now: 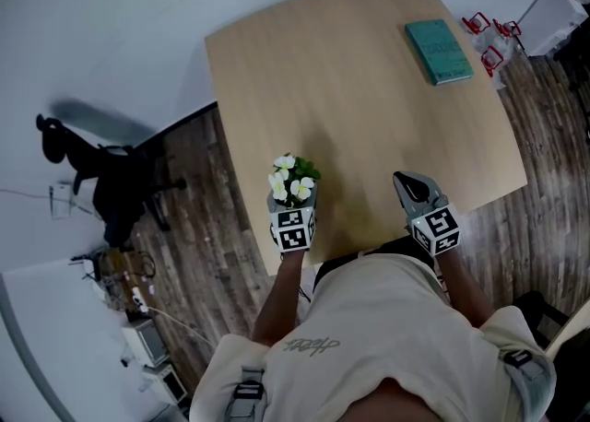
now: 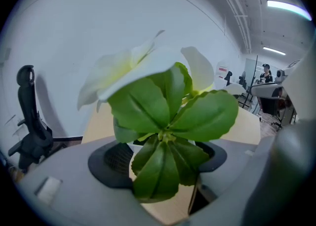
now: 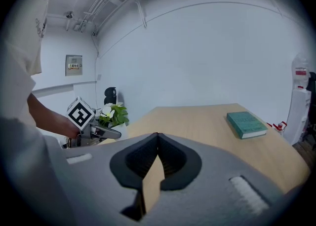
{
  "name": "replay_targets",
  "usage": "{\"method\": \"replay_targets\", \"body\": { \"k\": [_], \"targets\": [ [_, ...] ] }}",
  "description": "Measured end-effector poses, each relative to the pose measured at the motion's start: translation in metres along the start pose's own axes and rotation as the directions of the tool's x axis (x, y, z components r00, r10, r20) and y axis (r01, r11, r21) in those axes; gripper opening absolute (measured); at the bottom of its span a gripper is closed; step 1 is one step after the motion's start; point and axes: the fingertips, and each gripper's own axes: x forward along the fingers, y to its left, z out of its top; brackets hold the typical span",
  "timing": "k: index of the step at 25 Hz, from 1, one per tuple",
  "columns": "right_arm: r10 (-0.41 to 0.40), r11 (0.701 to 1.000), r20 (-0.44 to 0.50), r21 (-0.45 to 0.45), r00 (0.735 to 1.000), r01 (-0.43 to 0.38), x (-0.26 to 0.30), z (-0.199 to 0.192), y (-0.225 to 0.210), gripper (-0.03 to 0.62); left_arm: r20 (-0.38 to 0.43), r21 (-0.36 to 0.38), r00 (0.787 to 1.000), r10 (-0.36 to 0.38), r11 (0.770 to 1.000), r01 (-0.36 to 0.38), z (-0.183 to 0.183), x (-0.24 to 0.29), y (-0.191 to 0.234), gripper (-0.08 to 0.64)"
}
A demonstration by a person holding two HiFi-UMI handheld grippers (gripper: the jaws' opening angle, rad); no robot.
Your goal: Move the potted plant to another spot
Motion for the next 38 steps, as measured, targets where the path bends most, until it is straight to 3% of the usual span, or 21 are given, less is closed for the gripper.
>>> {"method": "replay_targets", "body": {
  "k": [7,17,38],
  "targets": [
    [0.044,0.999,0.023,0.017,0.999,-0.044,-0.005,0.001,-0.042,0.003,-0.003,-0.041,0.998,0.056,0.998,-0.056,0.016,0.002,-0.026,0.35],
    [0.087,0.994,0.03,0.061,0.996,-0.089,-0.013,-0.012,-0.086,0.003,-0.008,0.041,0.996,0.092,0.995,-0.092,0.045,0.02,-0.058,0.35],
    [0.192,0.978,-0.002,0.083,0.981,-0.191,-0.026,-0.035,-0.157,0.003,0.01,0.059,0.994,0.107,0.992,-0.107,0.114,0.078,-0.119,0.35]
  ]
}}
